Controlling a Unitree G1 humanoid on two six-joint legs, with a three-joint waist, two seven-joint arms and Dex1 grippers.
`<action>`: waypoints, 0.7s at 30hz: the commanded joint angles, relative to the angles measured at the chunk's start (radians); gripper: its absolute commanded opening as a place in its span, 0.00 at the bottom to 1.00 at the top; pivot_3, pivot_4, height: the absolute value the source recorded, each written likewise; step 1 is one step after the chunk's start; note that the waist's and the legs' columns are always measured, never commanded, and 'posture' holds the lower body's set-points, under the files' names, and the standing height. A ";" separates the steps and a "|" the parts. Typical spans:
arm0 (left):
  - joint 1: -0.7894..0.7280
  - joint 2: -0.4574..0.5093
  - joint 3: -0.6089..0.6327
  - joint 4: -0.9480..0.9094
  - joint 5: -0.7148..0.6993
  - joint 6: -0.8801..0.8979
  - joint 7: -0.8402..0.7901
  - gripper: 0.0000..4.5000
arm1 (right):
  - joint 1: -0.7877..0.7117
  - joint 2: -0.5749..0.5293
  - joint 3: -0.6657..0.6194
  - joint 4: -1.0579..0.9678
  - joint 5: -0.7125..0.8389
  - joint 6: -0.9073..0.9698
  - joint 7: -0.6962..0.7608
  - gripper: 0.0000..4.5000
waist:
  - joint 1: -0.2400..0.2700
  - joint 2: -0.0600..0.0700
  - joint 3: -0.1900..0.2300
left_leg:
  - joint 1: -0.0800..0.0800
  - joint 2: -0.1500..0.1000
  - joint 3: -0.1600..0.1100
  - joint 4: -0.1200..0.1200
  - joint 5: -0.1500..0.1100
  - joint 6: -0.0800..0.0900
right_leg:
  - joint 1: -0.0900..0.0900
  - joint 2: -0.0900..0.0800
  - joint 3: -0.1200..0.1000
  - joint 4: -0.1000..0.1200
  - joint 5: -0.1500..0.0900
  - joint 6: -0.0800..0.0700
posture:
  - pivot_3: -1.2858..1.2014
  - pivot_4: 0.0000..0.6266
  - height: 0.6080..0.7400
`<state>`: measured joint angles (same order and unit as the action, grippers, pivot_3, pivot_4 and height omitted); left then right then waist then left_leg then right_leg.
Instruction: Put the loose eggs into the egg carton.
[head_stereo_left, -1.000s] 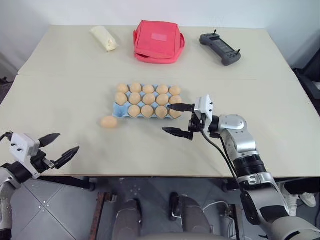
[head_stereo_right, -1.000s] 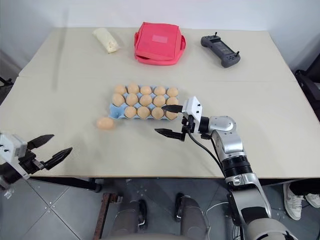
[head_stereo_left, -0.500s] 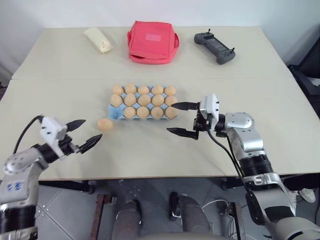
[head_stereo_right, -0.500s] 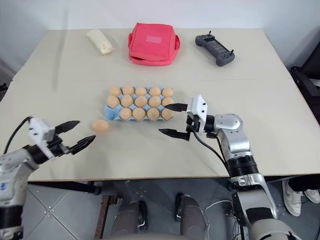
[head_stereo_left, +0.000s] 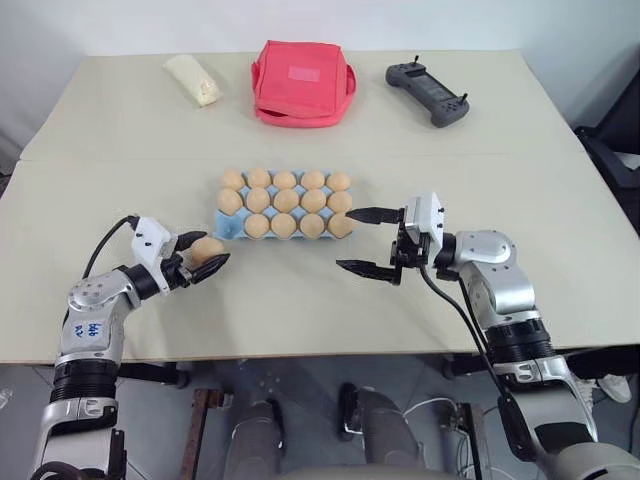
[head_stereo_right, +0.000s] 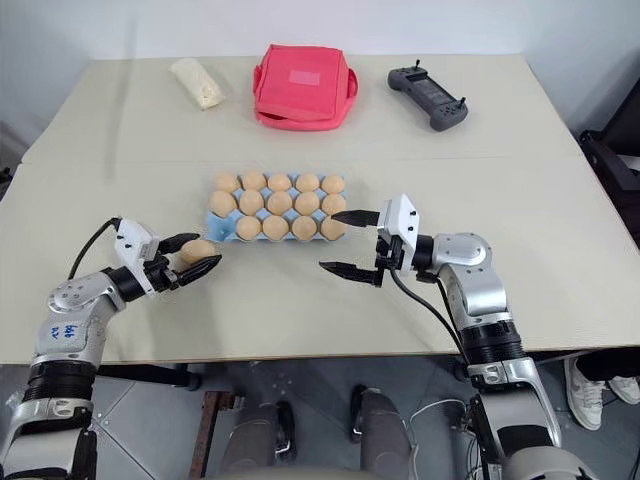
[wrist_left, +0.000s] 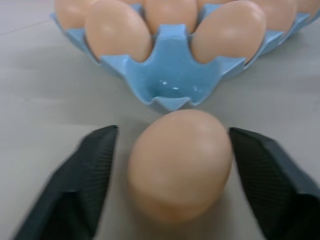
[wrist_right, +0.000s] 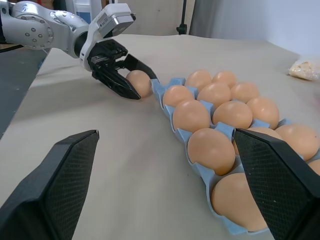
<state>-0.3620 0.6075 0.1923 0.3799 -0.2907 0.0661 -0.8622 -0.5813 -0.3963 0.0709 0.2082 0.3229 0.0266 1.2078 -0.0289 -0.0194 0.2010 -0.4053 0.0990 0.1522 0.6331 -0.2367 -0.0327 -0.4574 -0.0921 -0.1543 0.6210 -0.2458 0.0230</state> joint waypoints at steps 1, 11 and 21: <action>0.021 0.020 0.036 -0.041 -0.028 -0.007 -0.011 0.51 | 0.007 -0.012 -0.016 -0.043 0.027 0.004 -0.004 1.00 | -0.001 0.000 0.000 | 0.000 0.000 0.001 0.000 0.000 0.000 | 0.000 0.000 0.000 0.000 0.000 0.000 | 0.52 0.24 1.00; 0.009 0.023 0.057 -0.291 -0.159 0.157 -0.021 0.47 | 0.006 -0.023 -0.022 -0.053 0.032 0.014 -0.015 1.00 | 0.003 0.000 0.000 | 0.000 -0.001 0.001 0.002 0.000 0.001 | -0.002 -0.001 0.003 0.001 0.000 0.000 | 0.52 0.24 1.00; -0.221 -0.067 -0.012 0.103 -0.038 -0.001 0.017 0.53 | 0.006 -0.022 -0.025 -0.074 0.036 0.013 -0.051 1.00 | -0.003 -0.001 0.000 | 0.000 -0.001 0.003 0.004 0.001 0.002 | -0.002 0.000 0.005 0.004 0.000 0.000 | 0.52 0.24 1.00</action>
<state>-0.5568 0.5401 0.1773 0.4460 -0.3424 0.1083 -0.8401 -0.5706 -0.4165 0.0677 0.1789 0.3353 0.0453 1.1666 -0.0322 -0.0203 0.2006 -0.4055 0.0981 0.1555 0.6368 -0.2354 -0.0310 -0.4599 -0.0916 -0.1491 0.6247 -0.2453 0.0229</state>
